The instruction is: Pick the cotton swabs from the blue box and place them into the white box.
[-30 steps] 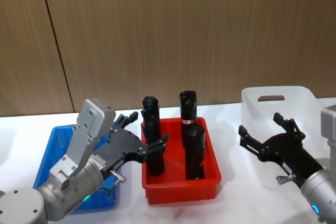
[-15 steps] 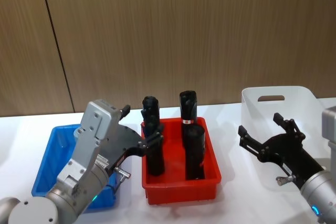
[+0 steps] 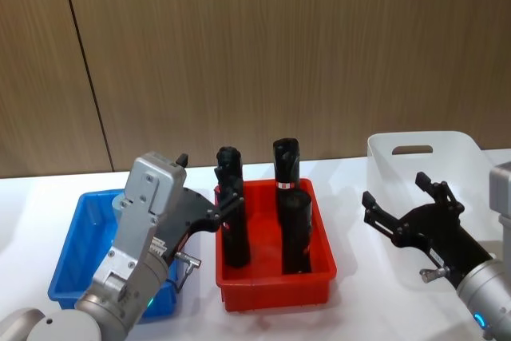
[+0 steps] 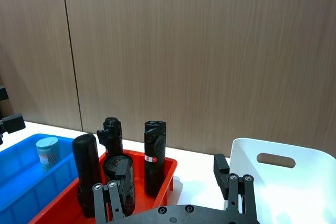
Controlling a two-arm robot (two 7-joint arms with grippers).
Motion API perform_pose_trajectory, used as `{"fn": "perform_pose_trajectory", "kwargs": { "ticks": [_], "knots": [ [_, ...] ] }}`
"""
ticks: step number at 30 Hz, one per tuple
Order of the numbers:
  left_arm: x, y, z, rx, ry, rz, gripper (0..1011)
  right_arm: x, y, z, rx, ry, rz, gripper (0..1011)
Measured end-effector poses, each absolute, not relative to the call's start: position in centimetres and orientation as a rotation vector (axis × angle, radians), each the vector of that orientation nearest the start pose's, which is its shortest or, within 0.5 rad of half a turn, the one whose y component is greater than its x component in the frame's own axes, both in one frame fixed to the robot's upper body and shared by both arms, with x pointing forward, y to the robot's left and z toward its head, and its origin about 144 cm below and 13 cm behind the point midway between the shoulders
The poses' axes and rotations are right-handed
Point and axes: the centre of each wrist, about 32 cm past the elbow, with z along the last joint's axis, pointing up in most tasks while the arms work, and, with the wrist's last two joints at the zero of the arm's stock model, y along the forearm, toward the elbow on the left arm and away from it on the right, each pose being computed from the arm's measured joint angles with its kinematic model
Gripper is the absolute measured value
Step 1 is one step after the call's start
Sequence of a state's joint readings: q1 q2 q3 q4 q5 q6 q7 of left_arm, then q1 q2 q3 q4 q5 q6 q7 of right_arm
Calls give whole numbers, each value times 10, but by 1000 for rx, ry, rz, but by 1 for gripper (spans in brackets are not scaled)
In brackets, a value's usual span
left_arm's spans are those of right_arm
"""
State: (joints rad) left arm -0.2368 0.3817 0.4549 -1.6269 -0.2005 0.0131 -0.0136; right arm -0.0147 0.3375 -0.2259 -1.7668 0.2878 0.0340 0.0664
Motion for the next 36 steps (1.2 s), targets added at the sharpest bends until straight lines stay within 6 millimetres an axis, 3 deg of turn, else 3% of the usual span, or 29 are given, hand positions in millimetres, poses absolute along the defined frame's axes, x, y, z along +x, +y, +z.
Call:
{"fn": "perform_pose_trajectory", "kwargs": {
  "ticks": [36],
  "knots": [
    [492,198,1204,61,-268,1124,1004,448,-237,1189,6,-45,-1212,1002]
  ]
}}
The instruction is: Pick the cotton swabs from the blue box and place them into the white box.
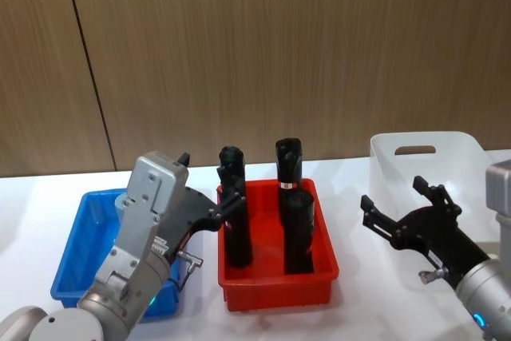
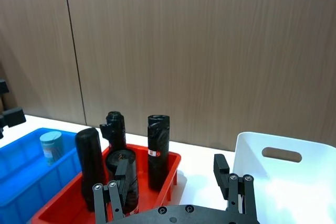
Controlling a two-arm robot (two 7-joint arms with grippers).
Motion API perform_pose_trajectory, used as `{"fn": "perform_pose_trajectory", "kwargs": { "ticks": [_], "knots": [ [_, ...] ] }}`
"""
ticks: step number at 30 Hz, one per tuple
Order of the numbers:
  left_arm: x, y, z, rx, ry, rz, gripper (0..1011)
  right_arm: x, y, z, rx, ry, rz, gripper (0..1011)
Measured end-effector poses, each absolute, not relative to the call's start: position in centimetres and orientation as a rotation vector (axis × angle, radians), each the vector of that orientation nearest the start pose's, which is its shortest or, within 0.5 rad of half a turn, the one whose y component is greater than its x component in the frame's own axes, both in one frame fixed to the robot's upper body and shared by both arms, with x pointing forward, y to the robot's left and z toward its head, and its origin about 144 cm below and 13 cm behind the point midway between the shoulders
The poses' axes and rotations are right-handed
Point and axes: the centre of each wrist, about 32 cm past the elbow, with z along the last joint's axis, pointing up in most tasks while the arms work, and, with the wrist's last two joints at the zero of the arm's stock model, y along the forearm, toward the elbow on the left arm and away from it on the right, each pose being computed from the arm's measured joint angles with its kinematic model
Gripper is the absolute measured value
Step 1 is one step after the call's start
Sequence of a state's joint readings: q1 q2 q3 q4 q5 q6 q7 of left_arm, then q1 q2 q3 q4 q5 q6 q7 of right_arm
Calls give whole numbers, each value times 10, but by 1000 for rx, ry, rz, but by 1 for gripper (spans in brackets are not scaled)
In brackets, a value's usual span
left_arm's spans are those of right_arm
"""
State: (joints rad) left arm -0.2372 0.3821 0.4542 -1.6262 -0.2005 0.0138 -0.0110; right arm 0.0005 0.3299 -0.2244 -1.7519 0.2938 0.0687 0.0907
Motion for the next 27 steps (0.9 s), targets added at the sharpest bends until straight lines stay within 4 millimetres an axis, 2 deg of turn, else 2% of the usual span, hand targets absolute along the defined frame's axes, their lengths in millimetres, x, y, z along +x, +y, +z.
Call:
{"fn": "perform_pose_trajectory", "kwargs": {
  "ticks": [27],
  "knots": [
    [492,198,1204,61,-268,1124,1004,478,-228,1179,-70,66,-1084,1002]
  ]
}}
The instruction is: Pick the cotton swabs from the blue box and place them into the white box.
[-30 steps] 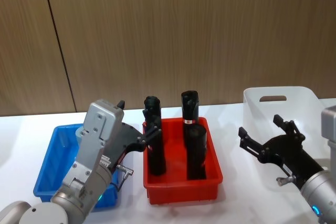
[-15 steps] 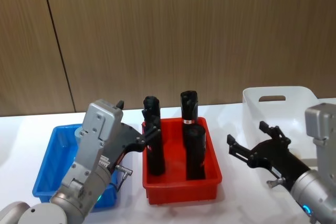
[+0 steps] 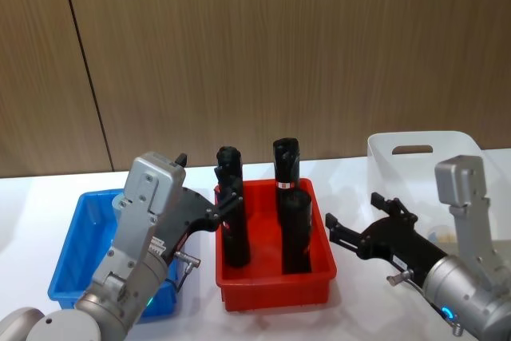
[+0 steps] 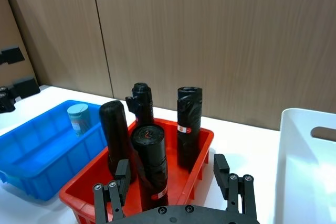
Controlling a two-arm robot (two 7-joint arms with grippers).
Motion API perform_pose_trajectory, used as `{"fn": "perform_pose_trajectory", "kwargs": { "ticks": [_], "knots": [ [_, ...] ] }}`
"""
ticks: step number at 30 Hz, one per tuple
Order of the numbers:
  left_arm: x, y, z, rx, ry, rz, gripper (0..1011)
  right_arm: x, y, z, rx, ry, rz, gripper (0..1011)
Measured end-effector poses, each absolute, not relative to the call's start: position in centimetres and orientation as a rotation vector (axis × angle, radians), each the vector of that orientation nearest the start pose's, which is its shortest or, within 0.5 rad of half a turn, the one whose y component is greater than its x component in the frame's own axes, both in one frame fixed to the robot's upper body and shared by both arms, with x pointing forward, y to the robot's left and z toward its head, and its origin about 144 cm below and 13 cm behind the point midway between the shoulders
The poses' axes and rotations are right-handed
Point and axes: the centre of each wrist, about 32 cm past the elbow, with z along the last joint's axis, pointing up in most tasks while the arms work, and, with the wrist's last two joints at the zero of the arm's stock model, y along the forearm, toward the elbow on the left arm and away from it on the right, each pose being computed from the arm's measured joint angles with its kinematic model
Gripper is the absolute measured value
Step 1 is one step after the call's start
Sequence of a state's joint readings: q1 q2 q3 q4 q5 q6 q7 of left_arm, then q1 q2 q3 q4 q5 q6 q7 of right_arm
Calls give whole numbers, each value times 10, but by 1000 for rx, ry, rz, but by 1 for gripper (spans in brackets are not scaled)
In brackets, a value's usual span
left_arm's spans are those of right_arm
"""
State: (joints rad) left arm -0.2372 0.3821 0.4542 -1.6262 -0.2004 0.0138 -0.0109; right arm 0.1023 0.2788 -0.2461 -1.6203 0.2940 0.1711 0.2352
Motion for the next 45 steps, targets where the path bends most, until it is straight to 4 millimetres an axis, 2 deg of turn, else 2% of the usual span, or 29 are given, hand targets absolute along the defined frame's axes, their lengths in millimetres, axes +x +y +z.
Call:
{"fn": "perform_pose_trajectory", "kwargs": {
  "ticks": [18,45],
  "knots": [
    [492,198,1204,61,-268,1124,1004,509,-214,1164,-125,99,-1033,1002],
    [492,198,1204,61,-268,1124,1004,547,-187,1155,-166,113,-1001,1002]
  ]
}}
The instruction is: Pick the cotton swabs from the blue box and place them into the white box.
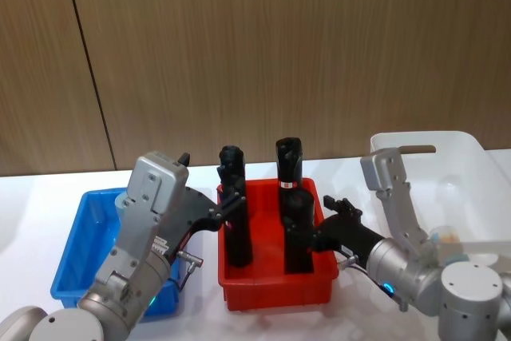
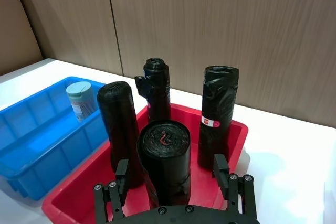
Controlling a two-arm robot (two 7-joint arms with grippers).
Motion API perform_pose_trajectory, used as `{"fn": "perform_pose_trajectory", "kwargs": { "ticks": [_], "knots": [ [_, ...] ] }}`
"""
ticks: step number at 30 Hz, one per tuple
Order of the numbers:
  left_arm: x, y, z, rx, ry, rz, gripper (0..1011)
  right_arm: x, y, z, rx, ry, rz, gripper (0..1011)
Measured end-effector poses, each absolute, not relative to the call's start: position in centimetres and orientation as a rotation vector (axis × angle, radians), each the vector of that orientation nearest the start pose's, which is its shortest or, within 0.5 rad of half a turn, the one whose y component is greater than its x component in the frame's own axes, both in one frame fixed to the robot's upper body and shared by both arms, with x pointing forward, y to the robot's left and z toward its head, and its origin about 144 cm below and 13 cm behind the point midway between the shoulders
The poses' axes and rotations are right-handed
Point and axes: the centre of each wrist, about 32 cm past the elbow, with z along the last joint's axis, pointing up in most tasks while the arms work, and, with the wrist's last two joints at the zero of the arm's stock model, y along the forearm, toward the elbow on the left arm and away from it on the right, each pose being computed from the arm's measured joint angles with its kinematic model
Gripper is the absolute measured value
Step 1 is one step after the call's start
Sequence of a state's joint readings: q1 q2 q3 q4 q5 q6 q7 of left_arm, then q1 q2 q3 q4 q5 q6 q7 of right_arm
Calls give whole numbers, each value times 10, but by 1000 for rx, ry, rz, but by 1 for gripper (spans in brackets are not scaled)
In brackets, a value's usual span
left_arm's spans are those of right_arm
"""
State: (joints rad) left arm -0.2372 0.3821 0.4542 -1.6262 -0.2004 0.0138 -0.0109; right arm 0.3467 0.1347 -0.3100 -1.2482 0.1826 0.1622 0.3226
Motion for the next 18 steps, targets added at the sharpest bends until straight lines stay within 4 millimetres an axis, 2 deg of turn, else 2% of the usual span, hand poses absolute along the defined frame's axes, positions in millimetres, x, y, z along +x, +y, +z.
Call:
{"fn": "perform_pose_trajectory", "kwargs": {
  "ticks": [13,15,18],
  "knots": [
    [492,198,1204,61,-268,1124,1004,559,-176,1153,-177,117,-998,999],
    [492,198,1204,61,-268,1124,1004,560,-175,1153,-178,117,-997,988],
    [492,198,1204,61,-268,1124,1004,563,-173,1153,-180,116,-998,910]
  ]
}}
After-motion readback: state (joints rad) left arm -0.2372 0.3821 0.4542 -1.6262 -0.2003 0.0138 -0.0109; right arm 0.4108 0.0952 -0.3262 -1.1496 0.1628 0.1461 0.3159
